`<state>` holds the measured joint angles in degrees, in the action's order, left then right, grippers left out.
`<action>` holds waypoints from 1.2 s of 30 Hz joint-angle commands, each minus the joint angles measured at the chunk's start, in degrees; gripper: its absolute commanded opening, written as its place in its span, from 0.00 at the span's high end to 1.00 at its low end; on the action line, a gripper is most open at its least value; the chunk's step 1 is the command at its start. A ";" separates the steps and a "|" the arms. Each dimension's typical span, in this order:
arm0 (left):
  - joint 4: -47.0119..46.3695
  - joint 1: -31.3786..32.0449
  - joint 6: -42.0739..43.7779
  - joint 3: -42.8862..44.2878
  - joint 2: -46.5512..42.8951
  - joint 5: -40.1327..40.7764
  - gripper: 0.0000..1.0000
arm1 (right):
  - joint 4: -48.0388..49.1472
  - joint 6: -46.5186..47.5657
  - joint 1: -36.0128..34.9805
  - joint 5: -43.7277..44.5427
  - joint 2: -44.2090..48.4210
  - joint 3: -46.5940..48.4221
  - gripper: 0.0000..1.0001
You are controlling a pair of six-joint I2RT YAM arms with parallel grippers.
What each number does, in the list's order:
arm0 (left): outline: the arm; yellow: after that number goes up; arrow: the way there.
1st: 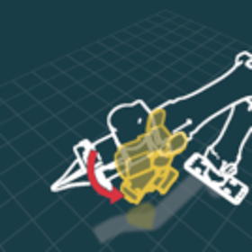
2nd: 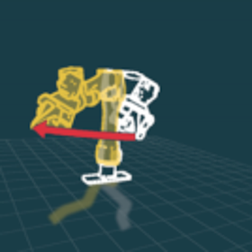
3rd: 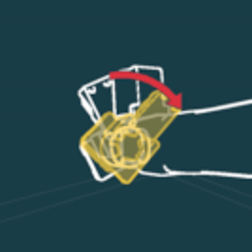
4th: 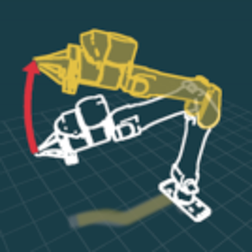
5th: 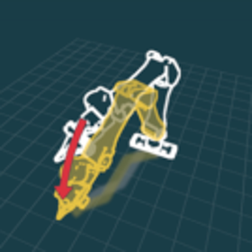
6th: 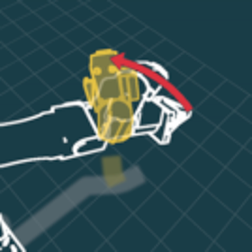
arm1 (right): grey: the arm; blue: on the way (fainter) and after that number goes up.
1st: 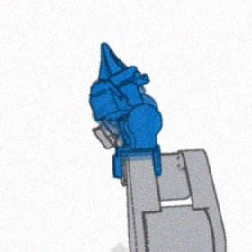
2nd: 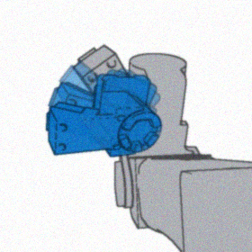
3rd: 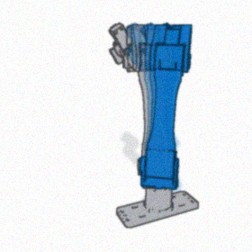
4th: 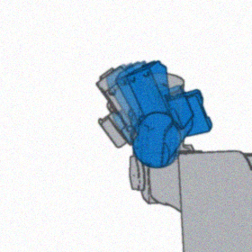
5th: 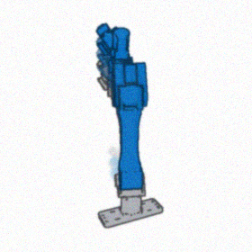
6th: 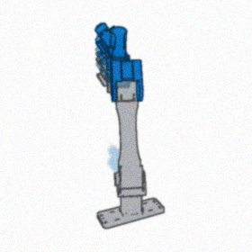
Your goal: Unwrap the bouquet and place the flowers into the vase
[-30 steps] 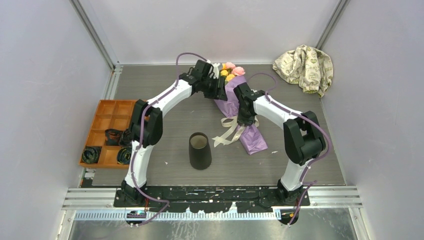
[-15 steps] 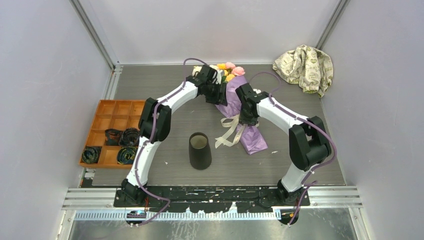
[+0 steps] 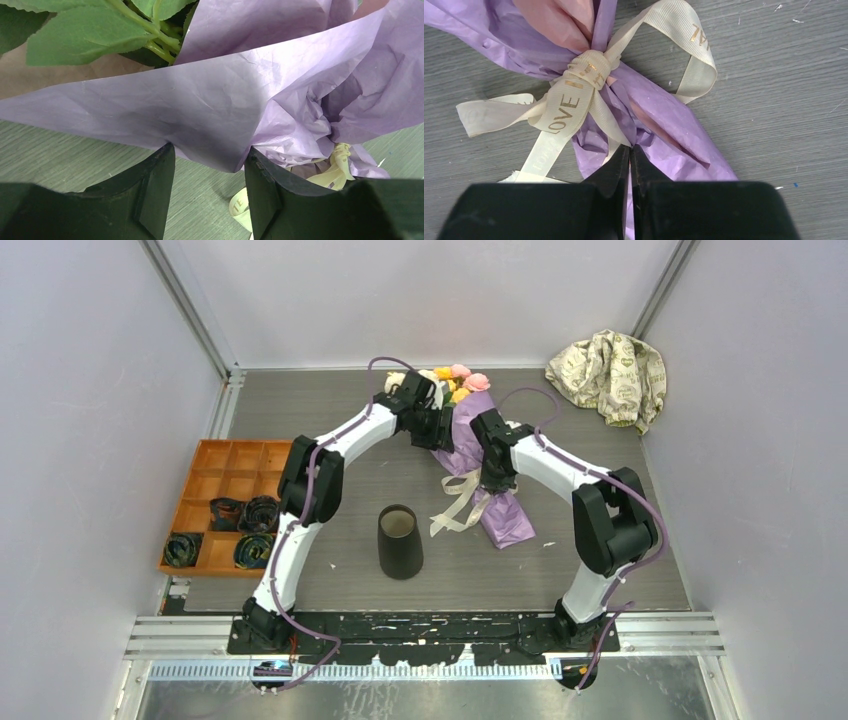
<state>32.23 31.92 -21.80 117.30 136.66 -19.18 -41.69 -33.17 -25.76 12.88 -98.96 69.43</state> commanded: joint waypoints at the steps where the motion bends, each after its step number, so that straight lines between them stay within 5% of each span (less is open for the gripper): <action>1: -0.16 0.32 1.42 0.43 -0.12 1.13 0.47 | -0.20 -0.35 0.11 3.01 0.61 3.71 0.91; 7: -0.15 0.29 1.06 0.96 0.83 1.13 0.47 | -0.88 0.68 0.12 4.28 0.12 5.44 0.73; 17: -0.15 0.30 1.59 -0.12 0.86 1.20 0.47 | -0.67 1.13 0.11 4.51 -2.78 7.44 0.73; 23: -0.24 0.28 1.33 -0.14 1.23 1.25 0.47 | -0.71 1.33 0.11 4.86 -3.36 8.17 0.88; 36: 0.06 0.28 1.41 0.46 2.67 2.13 0.47 | -4.88 1.66 0.11 3.48 3.65 11.15 0.95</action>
<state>32.18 32.03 -21.58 117.19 138.23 -18.06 -45.17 -31.73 -25.76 16.05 -101.58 77.19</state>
